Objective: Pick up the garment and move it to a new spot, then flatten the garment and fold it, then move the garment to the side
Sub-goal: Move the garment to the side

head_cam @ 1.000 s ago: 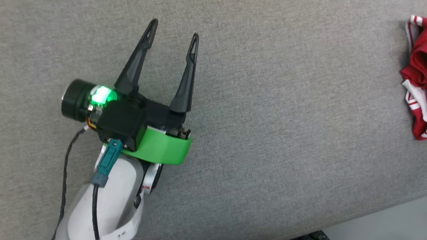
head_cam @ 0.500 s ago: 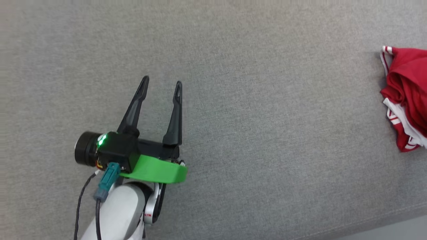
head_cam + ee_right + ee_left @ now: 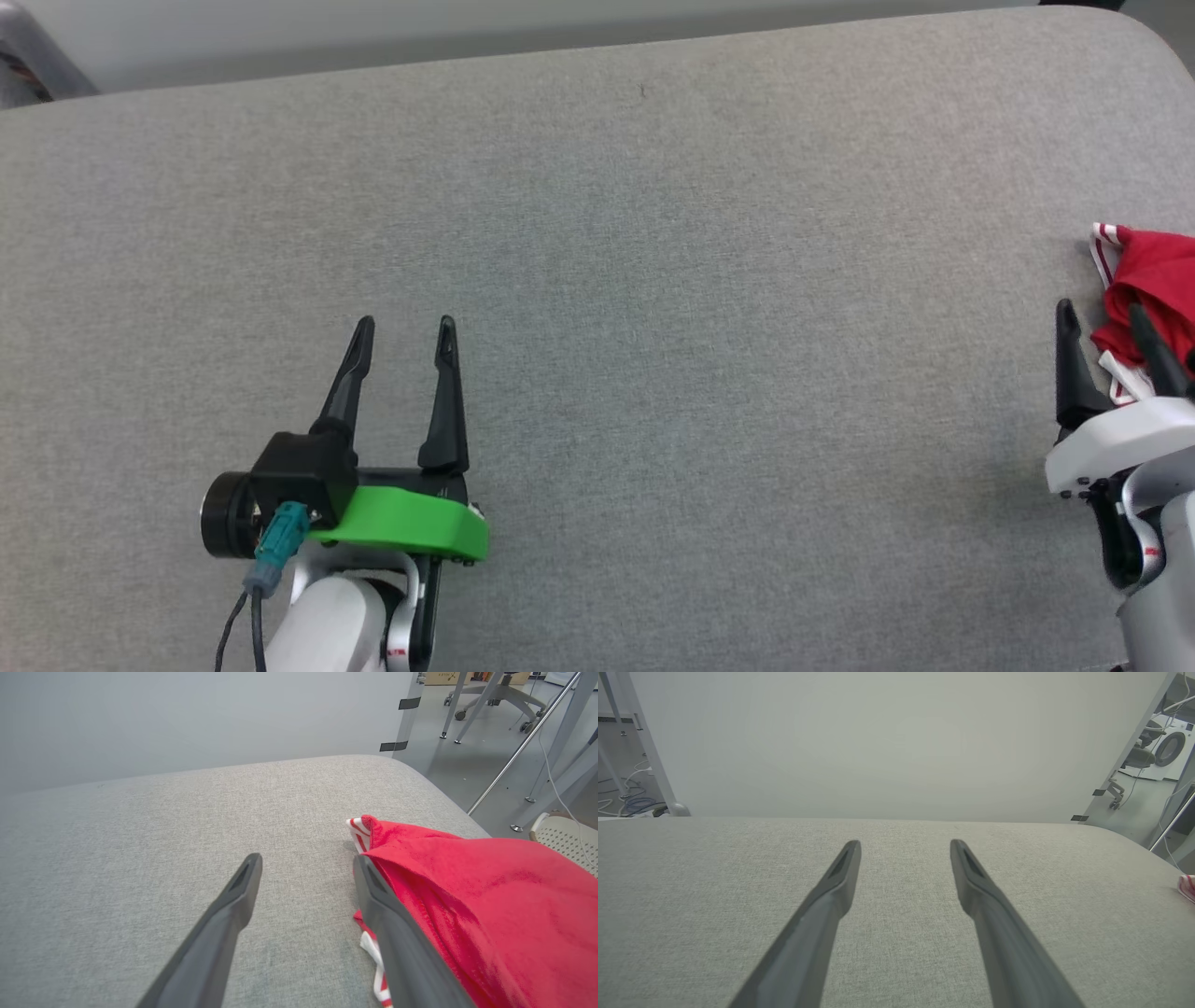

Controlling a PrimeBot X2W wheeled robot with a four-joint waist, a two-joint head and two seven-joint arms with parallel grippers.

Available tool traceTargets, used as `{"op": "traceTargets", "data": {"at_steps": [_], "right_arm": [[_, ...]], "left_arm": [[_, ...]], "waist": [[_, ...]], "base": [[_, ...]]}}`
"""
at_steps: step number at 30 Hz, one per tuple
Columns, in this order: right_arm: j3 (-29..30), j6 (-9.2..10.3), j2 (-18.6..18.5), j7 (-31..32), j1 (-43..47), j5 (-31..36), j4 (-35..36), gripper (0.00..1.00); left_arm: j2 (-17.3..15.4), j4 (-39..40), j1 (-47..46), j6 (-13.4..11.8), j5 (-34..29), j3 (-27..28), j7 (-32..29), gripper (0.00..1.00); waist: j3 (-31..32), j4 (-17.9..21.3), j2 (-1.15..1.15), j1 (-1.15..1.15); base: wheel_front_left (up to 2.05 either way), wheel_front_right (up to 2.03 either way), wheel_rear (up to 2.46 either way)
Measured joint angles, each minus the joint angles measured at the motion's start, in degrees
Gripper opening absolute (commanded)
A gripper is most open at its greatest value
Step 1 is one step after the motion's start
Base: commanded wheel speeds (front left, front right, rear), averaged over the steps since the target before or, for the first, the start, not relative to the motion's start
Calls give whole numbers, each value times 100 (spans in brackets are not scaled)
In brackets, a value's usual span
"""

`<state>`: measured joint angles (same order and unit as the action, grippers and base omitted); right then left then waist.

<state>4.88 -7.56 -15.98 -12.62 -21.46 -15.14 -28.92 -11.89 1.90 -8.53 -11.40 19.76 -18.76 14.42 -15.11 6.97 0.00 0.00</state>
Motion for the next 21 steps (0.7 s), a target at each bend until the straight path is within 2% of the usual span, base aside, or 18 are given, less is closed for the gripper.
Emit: {"op": "traceTargets", "data": {"at_steps": [7,11,21], "right_arm": [[79,1,683,465,859,318,1391,100],[18,1,957,737,1206,433,2121,100],[-96,1,1193,1188,2022,716,3363,100]], "left_arm": [[-18,-231,305,-54,179,463,24,100],[-114,-305,512,-54,258,633,24,100],[-221,-436,862,-9,260,613,24,100]], "waist": [[409,-338,0,0],[626,-485,0,0],[1120,-604,0,0]], "base": [[0,0,0],[0,0,0],[0,0,0]]}}
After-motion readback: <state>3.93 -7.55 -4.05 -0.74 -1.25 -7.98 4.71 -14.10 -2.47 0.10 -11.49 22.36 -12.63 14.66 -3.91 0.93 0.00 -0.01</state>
